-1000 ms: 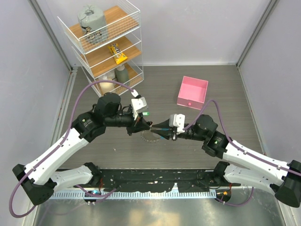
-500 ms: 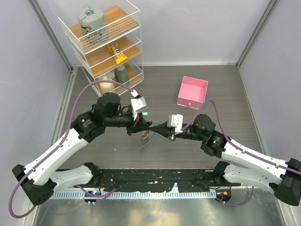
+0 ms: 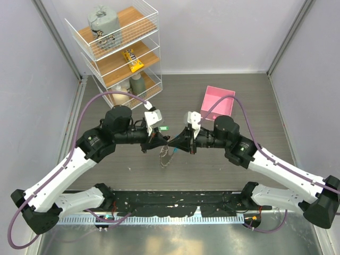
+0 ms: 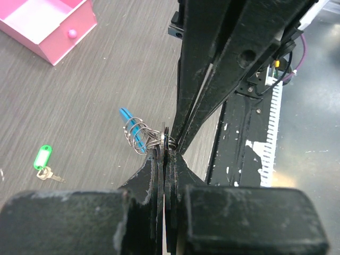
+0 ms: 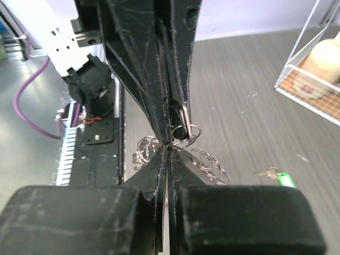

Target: Remove the keys from the keyring

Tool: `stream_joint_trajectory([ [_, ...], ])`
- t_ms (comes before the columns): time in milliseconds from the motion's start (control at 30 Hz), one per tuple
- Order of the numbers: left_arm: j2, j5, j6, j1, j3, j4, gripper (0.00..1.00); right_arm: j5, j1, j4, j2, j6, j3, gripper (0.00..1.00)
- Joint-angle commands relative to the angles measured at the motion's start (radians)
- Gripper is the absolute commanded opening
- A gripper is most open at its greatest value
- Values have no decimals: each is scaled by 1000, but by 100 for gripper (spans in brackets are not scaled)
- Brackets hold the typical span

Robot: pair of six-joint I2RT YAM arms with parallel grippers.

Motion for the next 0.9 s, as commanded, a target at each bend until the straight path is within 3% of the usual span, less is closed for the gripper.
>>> stream_joint_trajectory([
  [0,-29,11,25,-5,21,32,0,-128,-54,-23,60,198,124,5],
  [333,-37,15,35,-5,6,35,0,-286,-177,-6,187,572,207,5],
  [433,-31,14,37,-5,7,35,0,-314,-186,23,198,604,206,5],
  [600,-25,-3,35,-5,21,29,0,-285,-186,35,131,484,152,41],
  [667,-23,-3,34,-5,27,25,0,-260,-186,46,77,409,113,49],
  [867,-16,20,22,-5,38,28,0,-227,-188,95,-64,189,-7,50],
])
